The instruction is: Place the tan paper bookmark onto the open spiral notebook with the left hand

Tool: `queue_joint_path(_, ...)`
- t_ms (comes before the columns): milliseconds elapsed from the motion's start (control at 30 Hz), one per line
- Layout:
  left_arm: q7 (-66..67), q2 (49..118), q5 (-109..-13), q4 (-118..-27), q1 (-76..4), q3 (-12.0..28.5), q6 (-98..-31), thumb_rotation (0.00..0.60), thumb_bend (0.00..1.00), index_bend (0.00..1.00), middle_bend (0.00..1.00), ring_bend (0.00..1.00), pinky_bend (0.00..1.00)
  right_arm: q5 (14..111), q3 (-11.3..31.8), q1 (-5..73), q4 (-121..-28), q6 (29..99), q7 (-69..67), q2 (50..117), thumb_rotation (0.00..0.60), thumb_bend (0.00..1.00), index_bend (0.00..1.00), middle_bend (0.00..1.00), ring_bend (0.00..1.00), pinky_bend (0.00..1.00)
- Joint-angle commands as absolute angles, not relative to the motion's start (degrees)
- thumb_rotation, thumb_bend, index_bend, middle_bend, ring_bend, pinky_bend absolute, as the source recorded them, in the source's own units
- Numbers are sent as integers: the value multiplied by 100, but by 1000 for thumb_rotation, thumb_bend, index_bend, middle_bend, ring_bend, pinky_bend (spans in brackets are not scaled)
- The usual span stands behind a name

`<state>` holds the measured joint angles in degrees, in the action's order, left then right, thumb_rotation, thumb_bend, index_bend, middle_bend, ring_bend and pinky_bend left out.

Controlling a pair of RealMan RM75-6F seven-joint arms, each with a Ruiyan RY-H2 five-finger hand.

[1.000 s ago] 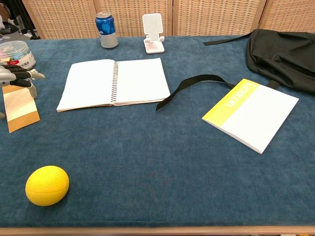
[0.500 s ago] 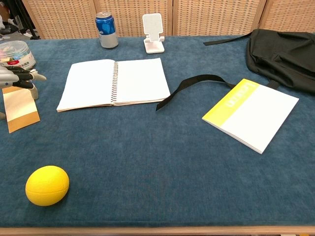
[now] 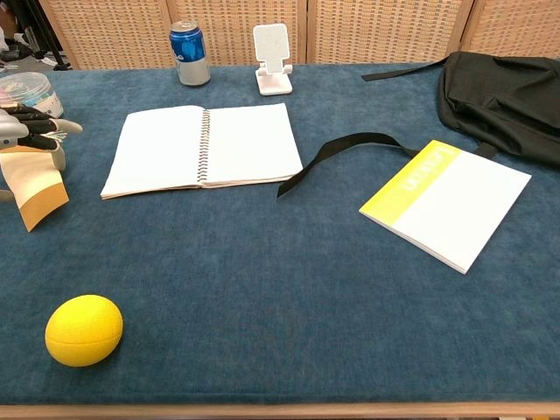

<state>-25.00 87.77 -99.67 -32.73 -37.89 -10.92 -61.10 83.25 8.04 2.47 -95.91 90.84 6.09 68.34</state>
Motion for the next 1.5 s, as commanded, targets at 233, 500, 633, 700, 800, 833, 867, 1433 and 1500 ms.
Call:
queue_joint_path(233,-1913,8537,-9823,-3540,-4012,-666,-6638,600,369,719,0,0,0,8324,819,237,-9634,9098,550,6784,600,0,0,0,0,0)
queue_joint_path(500,-1076,8431,-9689,-3757,-4587,-179,-6653,600,363,719,0,0,0,8259,853,252,-9621,9057,494,6762,600,0,0,0,0,0)
queue_joint_path(633,-812,8526,-9716,-3735,-4961,-17,-6566,600,360,719,0,0,0,8154,898,275,-9580,8997,450,6761,600,0,0,0,0,0)
queue_joint_path(700,-748,8608,-9748,-3678,-5184,42,-6478,600,357,719,0,0,0,8082,936,290,-9546,8969,447,6766,600,0,0,0,0,0)
queue_joint_path(800,-677,9024,-9912,-3234,-5754,40,-6078,600,345,719,0,0,0,7873,1041,346,-9439,8856,408,6783,600,0,0,0,0,0)
queue_joint_path(833,-789,9210,-9912,-3041,-5847,27,-5974,600,341,719,0,0,0,7825,1065,363,-9401,8825,399,6792,600,0,0,0,0,0)
queue_joint_path(867,-881,9357,-9908,-2892,-5904,12,-5891,600,339,719,0,0,0,7782,1081,373,-9373,8801,397,6800,600,0,0,0,0,0)
queue_joint_path(1433,-2199,10691,-10110,-1562,-6103,-591,-5355,600,297,719,0,0,0,7451,1195,436,-9169,8632,349,6829,600,0,0,0,0,0)
queue_joint_path(1500,-2226,10714,-10140,-1507,-6103,-648,-5373,600,295,719,0,0,0,7452,1193,428,-9170,8644,346,6825,600,0,0,0,0,0)
